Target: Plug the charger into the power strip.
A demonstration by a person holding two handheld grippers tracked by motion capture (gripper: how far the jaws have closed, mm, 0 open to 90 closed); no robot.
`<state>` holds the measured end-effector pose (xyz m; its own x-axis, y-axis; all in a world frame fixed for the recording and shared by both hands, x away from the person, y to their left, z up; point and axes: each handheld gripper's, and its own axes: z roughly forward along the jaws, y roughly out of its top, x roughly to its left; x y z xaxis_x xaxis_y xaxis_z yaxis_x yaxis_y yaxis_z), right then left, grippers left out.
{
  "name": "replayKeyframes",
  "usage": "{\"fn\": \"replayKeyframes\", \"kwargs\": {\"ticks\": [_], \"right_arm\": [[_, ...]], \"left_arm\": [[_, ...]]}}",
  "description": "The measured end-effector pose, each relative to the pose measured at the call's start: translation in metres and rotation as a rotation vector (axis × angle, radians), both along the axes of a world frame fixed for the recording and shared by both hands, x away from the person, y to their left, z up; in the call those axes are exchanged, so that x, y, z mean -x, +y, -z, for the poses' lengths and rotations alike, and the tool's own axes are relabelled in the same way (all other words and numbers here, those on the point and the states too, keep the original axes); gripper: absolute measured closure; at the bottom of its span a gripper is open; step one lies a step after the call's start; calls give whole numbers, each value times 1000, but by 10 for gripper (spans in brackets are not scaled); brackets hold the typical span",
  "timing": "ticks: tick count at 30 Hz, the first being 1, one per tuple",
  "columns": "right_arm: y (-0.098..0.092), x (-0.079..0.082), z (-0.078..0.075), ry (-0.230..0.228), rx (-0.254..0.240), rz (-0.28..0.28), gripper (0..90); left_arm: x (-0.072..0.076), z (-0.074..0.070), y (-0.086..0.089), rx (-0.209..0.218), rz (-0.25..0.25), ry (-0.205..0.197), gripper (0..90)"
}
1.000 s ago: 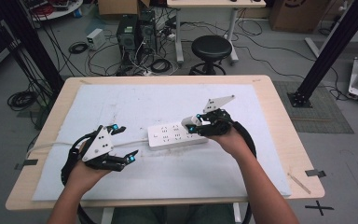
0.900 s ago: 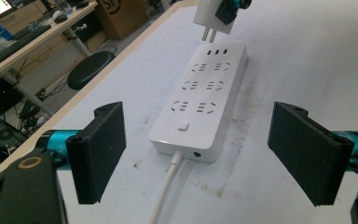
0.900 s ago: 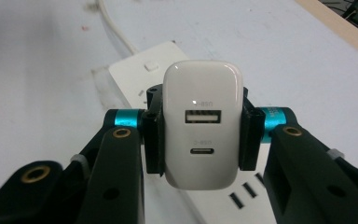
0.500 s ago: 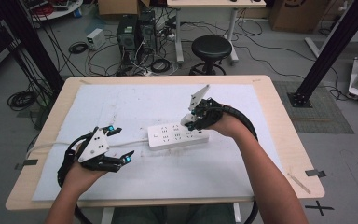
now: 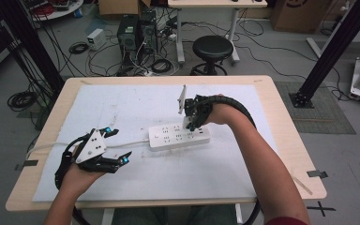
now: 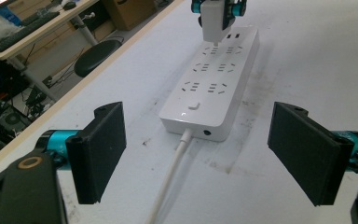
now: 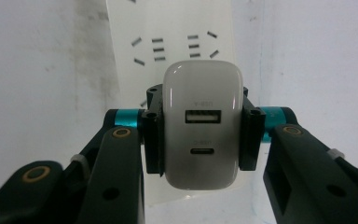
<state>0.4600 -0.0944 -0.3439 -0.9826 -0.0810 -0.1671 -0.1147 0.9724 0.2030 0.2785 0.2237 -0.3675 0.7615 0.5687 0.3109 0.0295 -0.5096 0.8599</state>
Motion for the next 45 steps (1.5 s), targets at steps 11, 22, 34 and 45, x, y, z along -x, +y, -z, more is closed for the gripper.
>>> {"fn": "replayKeyframes", "kwargs": {"ticks": [11, 22, 34, 45], "right_arm": [[5, -18, 5, 47, 30, -51, 631], [9, -23, 14, 68, 55, -71, 632], [12, -26, 24, 84, 75, -63, 637], [11, -28, 28, 97, 53, -55, 636]], "left_arm": [[-4, 1, 0, -9, -10, 9, 193], [-8, 4, 1, 6, -16, 17, 192], [-5, 4, -2, 4, -18, 11, 192], [-6, 2, -7, -7, -3, 7, 193]]}}
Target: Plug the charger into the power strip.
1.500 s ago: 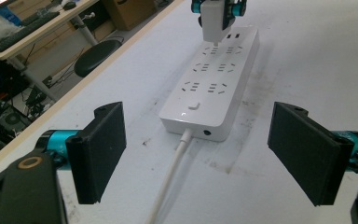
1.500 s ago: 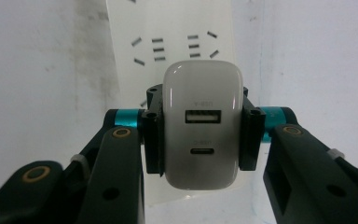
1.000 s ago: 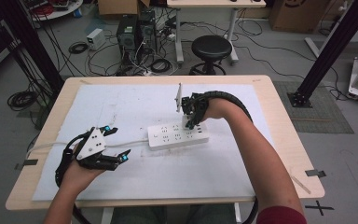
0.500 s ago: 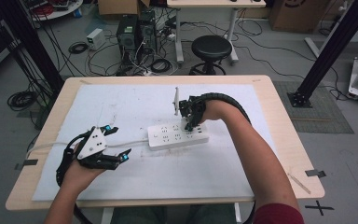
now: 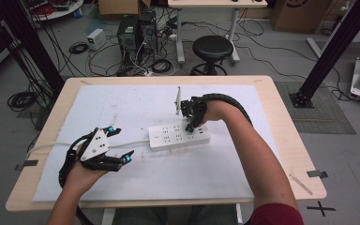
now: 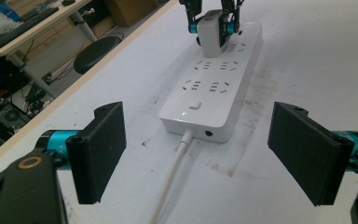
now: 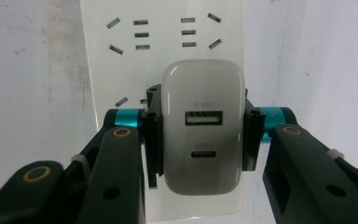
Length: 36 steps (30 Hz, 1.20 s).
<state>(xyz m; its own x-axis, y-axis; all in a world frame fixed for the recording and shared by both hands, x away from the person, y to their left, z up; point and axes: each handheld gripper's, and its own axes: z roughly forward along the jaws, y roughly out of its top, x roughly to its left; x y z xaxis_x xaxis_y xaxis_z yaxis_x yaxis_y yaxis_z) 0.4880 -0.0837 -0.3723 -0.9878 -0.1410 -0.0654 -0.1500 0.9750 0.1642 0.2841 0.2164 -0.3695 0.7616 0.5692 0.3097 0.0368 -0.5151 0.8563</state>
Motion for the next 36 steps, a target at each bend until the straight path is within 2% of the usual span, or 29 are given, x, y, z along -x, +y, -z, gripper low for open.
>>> {"fn": "replayKeyframes", "kwargs": {"ticks": [5, 8, 9, 10, 11, 13, 14, 15, 18, 23, 28, 32, 36], "right_arm": [[0, 1, 0, -6, 3, 1, 633], [0, 1, 0, -8, 2, 7, 620], [0, 1, 0, -12, 2, 14, 569], [-1, 1, 0, -10, -3, 45, 463], [-2, 0, -2, -2, -20, 77, 475], [-6, 3, -8, 7, -58, 75, 438], [-8, 4, -12, 9, -85, 104, 396], [-10, 5, -16, 10, -121, 117, 393], [-21, 13, -28, 12, -246, 147, 353], [-34, 28, -45, 18, -426, 198, 271], [-42, 43, -56, 36, -589, 216, 216], [-50, 56, -57, 30, -655, 239, 210], [-67, 72, -54, 20, -760, 280, 205]], "left_arm": [[1, -1, 2, -13, 2, -2, 192], [1, -1, 5, -6, -5, 0, 192], [0, -2, 6, -12, -4, 1, 192], [0, -1, 7, -4, -8, 2, 193], [0, -2, 8, -7, -10, 4, 193], [-1, -3, 9, -5, -10, 1, 192], [-1, -4, 9, -8, -9, 1, 192], [-2, -4, 9, 0, -10, -1, 192], [-3, -7, 8, -5, -1, -6, 193], [-3, -12, 4, -6, 23, -16, 193], [-2, -14, 4, 10, 41, -21, 192], [-5, -14, 6, 14, 49, -21, 192], [-6, -14, 9, 29, 61, -20, 192]]}}
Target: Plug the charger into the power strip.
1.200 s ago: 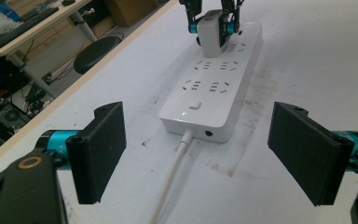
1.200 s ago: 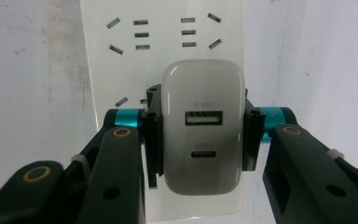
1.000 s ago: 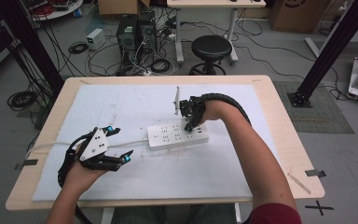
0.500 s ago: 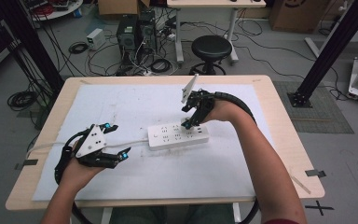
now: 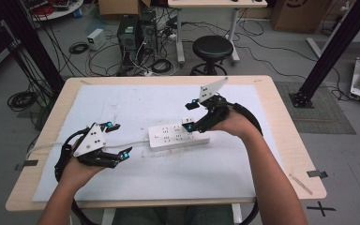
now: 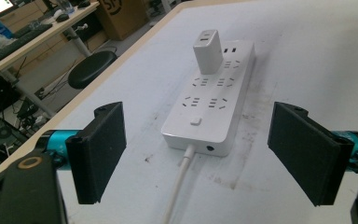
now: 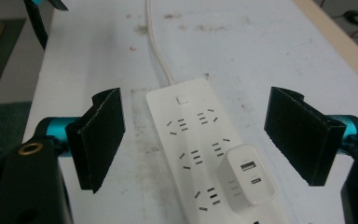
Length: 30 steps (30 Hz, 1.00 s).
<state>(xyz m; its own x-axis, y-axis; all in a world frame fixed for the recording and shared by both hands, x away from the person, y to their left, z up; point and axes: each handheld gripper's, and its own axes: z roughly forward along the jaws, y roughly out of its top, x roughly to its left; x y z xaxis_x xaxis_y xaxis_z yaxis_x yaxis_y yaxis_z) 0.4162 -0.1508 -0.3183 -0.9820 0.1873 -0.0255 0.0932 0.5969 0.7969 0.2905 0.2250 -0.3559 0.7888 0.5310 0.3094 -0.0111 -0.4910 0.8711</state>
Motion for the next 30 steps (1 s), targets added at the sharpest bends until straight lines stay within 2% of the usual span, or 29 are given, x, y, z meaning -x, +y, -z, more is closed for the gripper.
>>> {"fn": "replayKeyframes", "kwargs": {"ticks": [5, 7, 10, 14, 20, 30], "right_arm": [[-26, 19, 8, 5, -84, 96, 199], [-36, 26, 13, -5, -121, 126, 199], [-52, 37, 23, 4, -184, 180, 199], [-71, 49, 36, -3, -218, 235, 199], [-88, 62, 48, 5, -219, 285, 199], [-91, 64, 46, 1, -211, 279, 199]], "left_arm": [[-1, 2, -1, 5, 5, -3, 192], [-2, 2, -2, 7, 11, -2, 193], [-4, 2, -4, 12, 20, 2, 192], [-8, 3, -6, 11, 37, 13, 192], [-9, 4, -9, 22, 44, 21, 192], [-7, 3, -12, 31, 41, 18, 192]]}}
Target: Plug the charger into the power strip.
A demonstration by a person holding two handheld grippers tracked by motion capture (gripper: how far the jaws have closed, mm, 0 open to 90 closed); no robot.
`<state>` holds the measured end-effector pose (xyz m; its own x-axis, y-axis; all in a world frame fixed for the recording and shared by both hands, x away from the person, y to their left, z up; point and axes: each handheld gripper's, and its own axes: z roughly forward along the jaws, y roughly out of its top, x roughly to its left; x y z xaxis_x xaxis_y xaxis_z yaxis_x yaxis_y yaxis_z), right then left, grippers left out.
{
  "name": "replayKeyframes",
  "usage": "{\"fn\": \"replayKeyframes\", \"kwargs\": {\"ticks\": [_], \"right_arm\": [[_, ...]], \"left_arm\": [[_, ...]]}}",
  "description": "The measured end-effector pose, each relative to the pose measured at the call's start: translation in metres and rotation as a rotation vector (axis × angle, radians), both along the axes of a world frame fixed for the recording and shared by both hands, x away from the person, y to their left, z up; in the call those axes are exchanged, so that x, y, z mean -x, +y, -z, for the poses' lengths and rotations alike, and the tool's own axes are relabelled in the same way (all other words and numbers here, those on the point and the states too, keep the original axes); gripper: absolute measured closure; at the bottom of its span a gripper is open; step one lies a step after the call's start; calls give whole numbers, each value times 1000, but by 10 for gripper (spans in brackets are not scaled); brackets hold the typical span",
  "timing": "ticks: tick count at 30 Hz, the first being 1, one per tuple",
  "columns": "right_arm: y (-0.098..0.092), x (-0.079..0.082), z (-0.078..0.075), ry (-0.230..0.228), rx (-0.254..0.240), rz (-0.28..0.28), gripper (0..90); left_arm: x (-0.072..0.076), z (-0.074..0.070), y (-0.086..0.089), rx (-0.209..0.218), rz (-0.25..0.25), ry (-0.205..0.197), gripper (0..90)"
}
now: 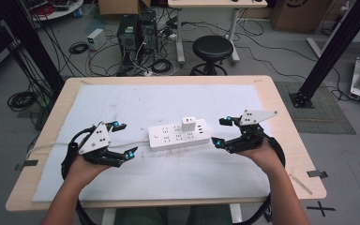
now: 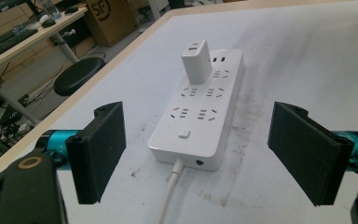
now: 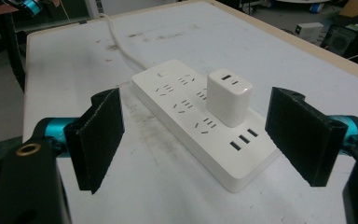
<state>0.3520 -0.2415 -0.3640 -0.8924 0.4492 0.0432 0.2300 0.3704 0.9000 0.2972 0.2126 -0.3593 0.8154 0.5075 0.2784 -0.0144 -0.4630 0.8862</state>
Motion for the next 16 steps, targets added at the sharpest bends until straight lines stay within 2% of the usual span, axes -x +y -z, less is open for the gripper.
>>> {"fn": "replayKeyframes", "kwargs": {"ticks": [16], "right_arm": [[1, -5, 3, 13, 6, 1, 199]], "left_arm": [[-5, 4, 3, -3, -10, 17, 193]]}}
